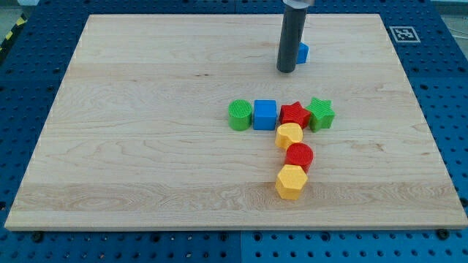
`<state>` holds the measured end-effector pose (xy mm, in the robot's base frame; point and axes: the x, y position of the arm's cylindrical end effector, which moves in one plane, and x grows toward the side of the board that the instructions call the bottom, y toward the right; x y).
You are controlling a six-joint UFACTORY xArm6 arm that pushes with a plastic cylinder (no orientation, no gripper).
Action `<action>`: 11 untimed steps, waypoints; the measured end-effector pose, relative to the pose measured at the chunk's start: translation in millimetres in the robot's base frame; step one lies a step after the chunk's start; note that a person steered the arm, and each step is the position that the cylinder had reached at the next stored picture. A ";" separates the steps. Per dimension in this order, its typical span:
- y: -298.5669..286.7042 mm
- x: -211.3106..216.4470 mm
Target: Move the blue cube to the left of the blue triangle
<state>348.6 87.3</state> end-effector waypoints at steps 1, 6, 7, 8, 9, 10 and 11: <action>-15.3 10.2; -107.5 41.2; -123.5 63.5; -125.5 96.1; -125.6 118.5; -125.6 129.4; -125.6 142.7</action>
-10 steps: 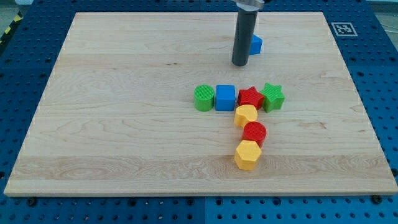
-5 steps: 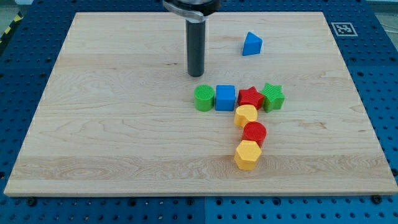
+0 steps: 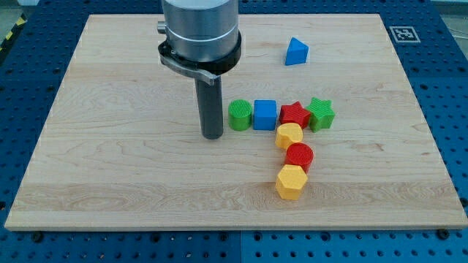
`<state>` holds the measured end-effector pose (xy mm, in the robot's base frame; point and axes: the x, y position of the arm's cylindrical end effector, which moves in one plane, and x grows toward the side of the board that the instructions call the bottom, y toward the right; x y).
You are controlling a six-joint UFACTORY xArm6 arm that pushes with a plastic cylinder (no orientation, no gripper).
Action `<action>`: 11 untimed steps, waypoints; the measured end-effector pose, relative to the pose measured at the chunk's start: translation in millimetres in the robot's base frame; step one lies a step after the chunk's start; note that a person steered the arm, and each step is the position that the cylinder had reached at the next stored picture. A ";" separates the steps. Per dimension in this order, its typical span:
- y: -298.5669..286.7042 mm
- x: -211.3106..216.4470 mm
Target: Move the blue cube to the left of the blue triangle
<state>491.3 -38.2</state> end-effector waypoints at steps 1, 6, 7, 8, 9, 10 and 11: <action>3.1 16.5; 28.4 65.9; 33.8 81.2; 44.9 82.7; 68.2 59.1; 81.7 29.0; 81.8 4.0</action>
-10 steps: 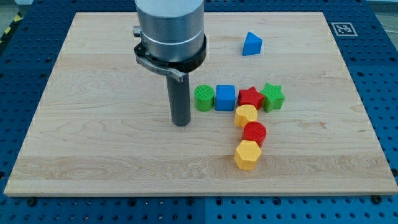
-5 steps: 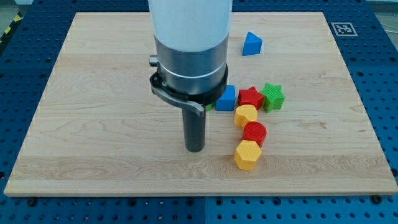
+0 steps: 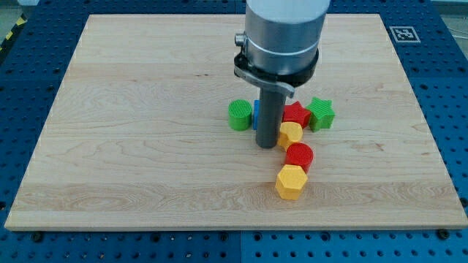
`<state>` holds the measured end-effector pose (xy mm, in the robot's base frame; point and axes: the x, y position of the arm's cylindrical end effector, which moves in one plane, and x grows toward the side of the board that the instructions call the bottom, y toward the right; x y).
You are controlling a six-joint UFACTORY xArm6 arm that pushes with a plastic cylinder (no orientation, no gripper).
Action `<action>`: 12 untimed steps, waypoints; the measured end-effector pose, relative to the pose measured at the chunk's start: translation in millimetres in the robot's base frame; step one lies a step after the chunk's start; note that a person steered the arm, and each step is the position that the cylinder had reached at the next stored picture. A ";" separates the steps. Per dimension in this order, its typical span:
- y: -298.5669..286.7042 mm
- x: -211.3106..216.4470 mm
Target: Move the blue cube to the left of the blue triangle
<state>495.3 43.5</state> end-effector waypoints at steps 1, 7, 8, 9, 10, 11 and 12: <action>4.4 -13.3; 18.2 -87.9; 25.8 -97.8; 26.7 -94.3; 18.4 -93.1; -3.6 -93.1; -23.3 -93.1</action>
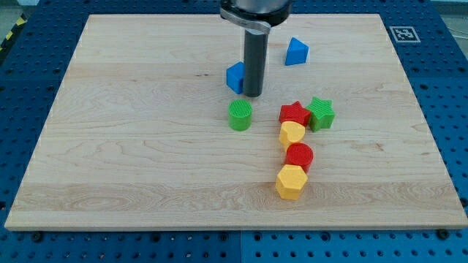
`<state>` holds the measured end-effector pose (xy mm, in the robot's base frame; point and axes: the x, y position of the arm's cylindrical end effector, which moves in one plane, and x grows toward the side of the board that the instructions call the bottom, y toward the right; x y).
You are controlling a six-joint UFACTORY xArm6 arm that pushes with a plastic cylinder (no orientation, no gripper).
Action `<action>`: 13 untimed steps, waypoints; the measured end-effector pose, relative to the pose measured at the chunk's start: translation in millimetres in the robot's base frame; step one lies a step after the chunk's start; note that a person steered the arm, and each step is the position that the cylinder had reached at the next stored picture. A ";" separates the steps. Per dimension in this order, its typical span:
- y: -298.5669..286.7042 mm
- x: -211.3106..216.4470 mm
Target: Move the blue cube to the left of the blue triangle
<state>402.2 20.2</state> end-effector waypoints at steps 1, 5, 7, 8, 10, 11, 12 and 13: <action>-6.6 0.0; -28.4 2.5; -29.5 -27.6; -29.4 -47.4; -32.3 -55.8; -50.7 -55.8; -59.6 -61.3; -62.3 -75.6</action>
